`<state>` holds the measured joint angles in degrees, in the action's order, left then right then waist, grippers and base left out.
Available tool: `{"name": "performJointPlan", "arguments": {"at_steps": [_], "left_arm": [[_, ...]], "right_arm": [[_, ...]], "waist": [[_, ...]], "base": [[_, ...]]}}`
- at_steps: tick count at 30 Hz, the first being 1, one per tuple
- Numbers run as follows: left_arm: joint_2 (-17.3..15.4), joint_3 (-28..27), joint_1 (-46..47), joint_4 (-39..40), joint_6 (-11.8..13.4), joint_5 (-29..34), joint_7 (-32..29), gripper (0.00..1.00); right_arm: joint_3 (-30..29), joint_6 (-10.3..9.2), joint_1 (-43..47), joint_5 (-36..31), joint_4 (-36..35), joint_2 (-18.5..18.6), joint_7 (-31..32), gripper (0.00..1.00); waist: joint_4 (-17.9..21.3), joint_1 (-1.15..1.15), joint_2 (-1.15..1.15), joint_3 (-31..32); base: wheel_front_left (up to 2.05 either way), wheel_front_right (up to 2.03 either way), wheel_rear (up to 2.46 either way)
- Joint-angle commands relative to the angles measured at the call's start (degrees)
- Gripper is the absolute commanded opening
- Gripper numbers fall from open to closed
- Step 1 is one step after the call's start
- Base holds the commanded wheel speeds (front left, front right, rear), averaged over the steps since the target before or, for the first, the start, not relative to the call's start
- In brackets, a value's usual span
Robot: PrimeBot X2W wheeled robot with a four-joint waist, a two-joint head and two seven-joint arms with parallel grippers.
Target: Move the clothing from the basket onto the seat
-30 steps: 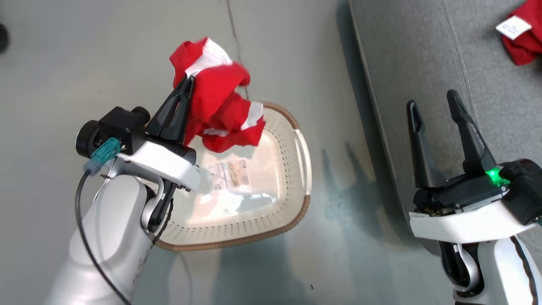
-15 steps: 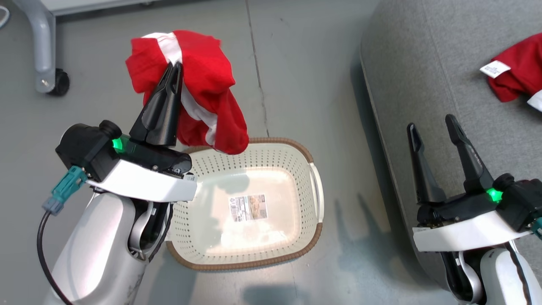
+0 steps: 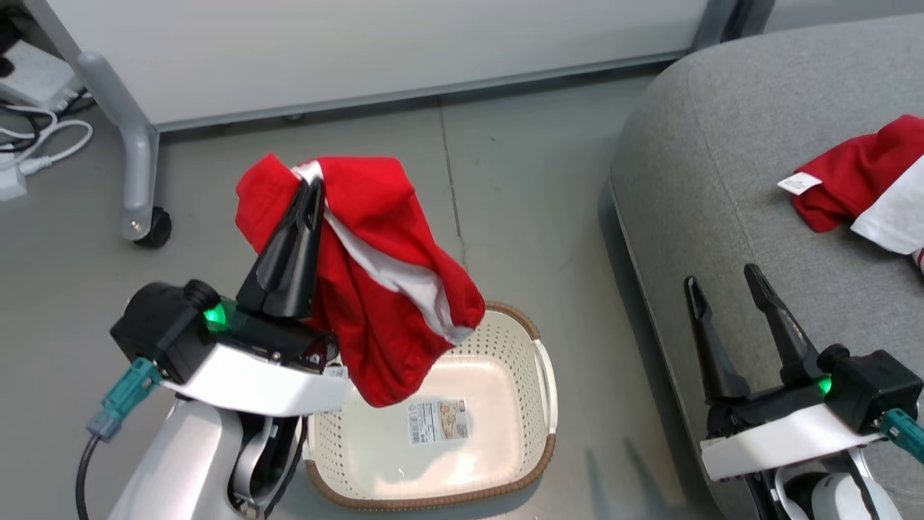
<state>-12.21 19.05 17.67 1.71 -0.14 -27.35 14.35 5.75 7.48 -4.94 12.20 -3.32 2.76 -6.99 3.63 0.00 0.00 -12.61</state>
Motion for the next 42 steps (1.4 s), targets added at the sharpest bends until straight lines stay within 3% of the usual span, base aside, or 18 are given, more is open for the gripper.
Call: {"name": "performJointPlan", "arguments": {"at_steps": [1, 13, 31, 36, 42], "left_arm": [[-0.3, 0.1, -1.3, 0.7, 0.4, -0.1, 0.0, 0.0], [-0.5, 1.7, -6.4, 1.5, 1.6, -0.3, -1.0, 0.0], [-0.8, 3.0, -6.2, 1.7, 1.7, -0.4, -1.3, 0.0], [-0.6, 3.5, -5.1, 1.8, 1.3, -0.4, -1.3, 0.0], [-0.3, 4.4, -4.0, 1.4, 0.5, -0.2, -1.1, 0.0]], "right_arm": [[-0.2, 0.04, 1.2, 0.0, 0.1, 0.3, 0.4, 1.0], [-0.3, 0.04, 4.2, 0.6, 0.4, 0.3, 1.2, 1.0], [0.4, 0.04, 3.2, 0.8, 0.3, 0.3, 1.4, 1.0], [4.2, 0.04, -0.7, 1.1, 0.9, 0.3, 1.0, 1.0], [15.4, 0.04, -8.7, 4.0, 5.5, 0.3, 0.2, 1.0]], "waist": [[-0.2, 0.0, 0.0, 1.8], [-0.2, 0.0, 0.0, 5.5], [-1.2, 0.0, 0.0, 6.7], [-2.6, 0.0, 0.0, 6.2], [-4.3, 0.0, 0.0, 5.6]], "base": [[0.0, 0.0, 0.0], [0.0, 0.0, 0.0], [0.0, 0.0, 0.0], [0.0, 0.0, 0.0], [0.0, 0.0, 0.0]]}}
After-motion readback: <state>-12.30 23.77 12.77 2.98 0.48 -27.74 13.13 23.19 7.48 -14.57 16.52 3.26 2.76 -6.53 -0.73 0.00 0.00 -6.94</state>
